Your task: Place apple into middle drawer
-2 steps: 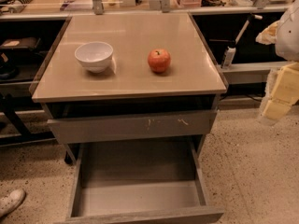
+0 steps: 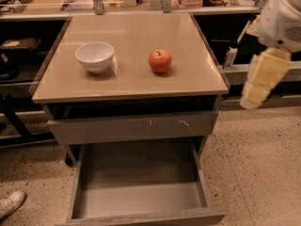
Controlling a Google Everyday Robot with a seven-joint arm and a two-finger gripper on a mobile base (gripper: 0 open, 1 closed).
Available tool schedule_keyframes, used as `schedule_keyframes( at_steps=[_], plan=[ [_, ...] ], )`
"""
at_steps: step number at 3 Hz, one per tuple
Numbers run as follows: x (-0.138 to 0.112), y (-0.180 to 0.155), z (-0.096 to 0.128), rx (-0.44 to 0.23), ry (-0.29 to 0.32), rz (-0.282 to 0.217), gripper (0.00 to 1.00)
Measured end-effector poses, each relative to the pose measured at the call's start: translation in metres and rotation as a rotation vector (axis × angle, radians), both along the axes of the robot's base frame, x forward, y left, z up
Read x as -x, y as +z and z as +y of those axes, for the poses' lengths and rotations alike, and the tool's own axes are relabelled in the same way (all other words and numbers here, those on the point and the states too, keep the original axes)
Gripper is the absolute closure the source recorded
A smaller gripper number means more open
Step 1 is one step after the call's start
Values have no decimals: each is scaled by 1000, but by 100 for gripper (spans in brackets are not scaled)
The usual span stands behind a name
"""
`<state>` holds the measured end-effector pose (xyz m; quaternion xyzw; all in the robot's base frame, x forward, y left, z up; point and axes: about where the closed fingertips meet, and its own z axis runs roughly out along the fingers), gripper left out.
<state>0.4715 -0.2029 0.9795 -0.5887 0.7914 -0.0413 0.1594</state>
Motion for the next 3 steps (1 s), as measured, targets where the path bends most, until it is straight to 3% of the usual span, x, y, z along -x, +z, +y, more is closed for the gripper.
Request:
schedule_keyframes(
  at_steps=[1, 3],
  plan=[
    [-53, -10, 30, 32, -4, 36, 0],
    [-140, -51, 100, 100, 51, 110, 0]
  ],
)
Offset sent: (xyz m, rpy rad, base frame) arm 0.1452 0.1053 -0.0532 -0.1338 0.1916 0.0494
